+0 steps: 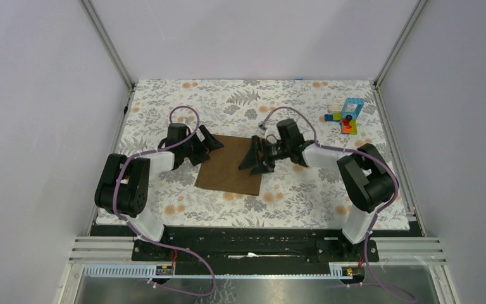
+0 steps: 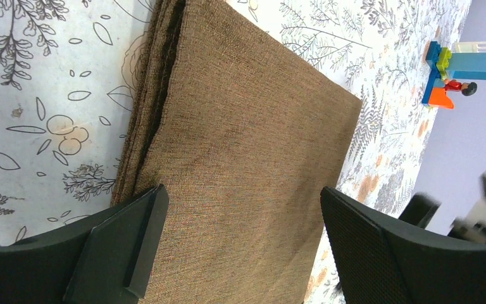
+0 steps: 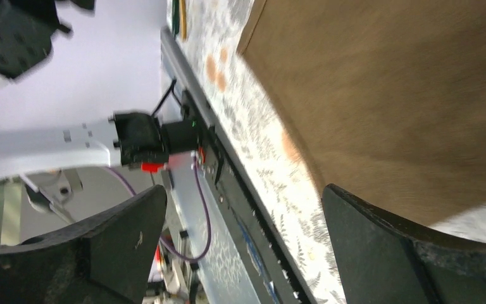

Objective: Fold the napkin into a case and place the utensils inside
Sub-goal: Smooth out the square-folded napkin at the center of the board, then rotate the square-folded napkin at the center of the board, then pick up the top corner of the square-folded napkin from the center of the board.

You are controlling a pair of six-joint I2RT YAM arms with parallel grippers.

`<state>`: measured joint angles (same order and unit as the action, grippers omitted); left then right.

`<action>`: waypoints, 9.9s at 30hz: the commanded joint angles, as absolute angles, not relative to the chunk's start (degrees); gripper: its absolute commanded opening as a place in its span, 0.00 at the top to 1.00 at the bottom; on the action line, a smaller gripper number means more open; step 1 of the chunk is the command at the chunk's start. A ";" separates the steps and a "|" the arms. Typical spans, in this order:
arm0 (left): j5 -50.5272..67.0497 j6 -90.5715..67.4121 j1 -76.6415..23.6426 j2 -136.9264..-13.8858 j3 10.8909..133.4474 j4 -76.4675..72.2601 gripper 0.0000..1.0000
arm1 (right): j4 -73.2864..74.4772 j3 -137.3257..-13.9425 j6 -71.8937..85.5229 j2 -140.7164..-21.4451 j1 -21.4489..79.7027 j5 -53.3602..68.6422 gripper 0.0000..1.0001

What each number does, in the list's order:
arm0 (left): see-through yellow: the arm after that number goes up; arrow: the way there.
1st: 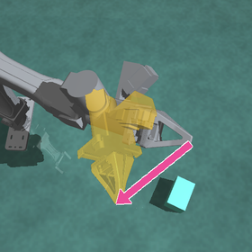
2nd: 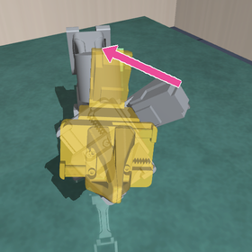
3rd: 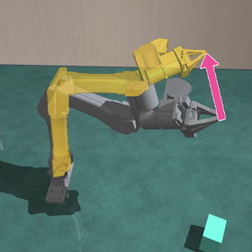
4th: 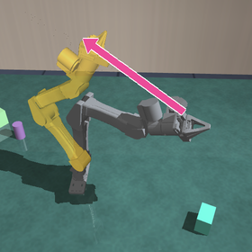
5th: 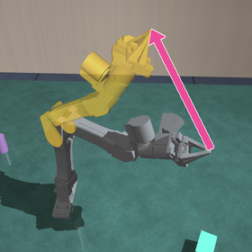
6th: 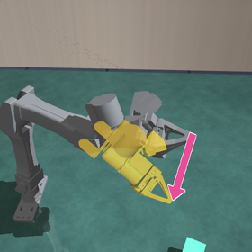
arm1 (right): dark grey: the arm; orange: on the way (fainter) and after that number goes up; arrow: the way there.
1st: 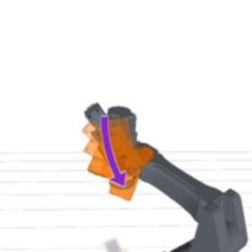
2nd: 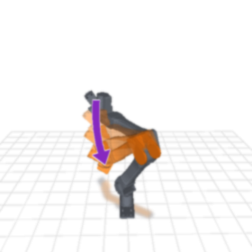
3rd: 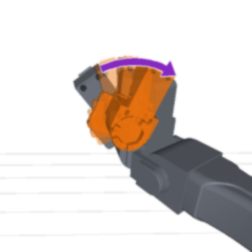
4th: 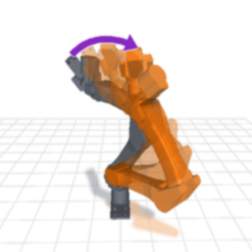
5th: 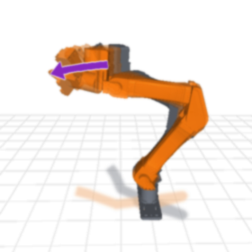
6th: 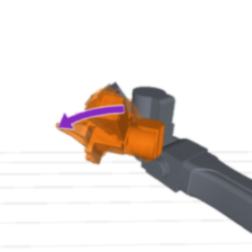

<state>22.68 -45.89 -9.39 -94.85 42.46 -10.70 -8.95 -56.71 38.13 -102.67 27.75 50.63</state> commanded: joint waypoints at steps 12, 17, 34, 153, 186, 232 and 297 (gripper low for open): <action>15.96 -42.89 -8.33 -96.11 39.52 -5.80 0.01 | -5.00 -42.92 32.33 -99.25 31.49 47.15 0.00; 16.43 -42.91 -8.35 -96.62 39.52 -6.00 0.01 | -0.70 -44.55 32.20 -93.10 31.61 46.18 0.00; 14.91 -42.85 -8.61 -81.66 42.63 4.39 0.01 | -2.25 -44.98 31.15 -99.23 35.25 40.82 0.00; 19.10 -47.52 -27.56 -75.63 24.57 6.39 0.54 | 17.03 -49.44 22.68 -90.27 15.94 26.66 0.02; 12.49 -62.52 -48.77 -78.83 19.77 -3.22 0.80 | 26.22 -45.36 21.03 -79.06 15.99 16.40 0.21; 13.71 -62.40 -48.82 -79.85 19.16 -4.40 0.85 | 24.70 -44.64 20.83 -81.20 15.98 20.66 0.31; 13.63 -62.41 -48.84 -79.09 18.91 -3.80 0.88 | 18.24 -39.52 28.58 -79.67 15.91 14.99 0.52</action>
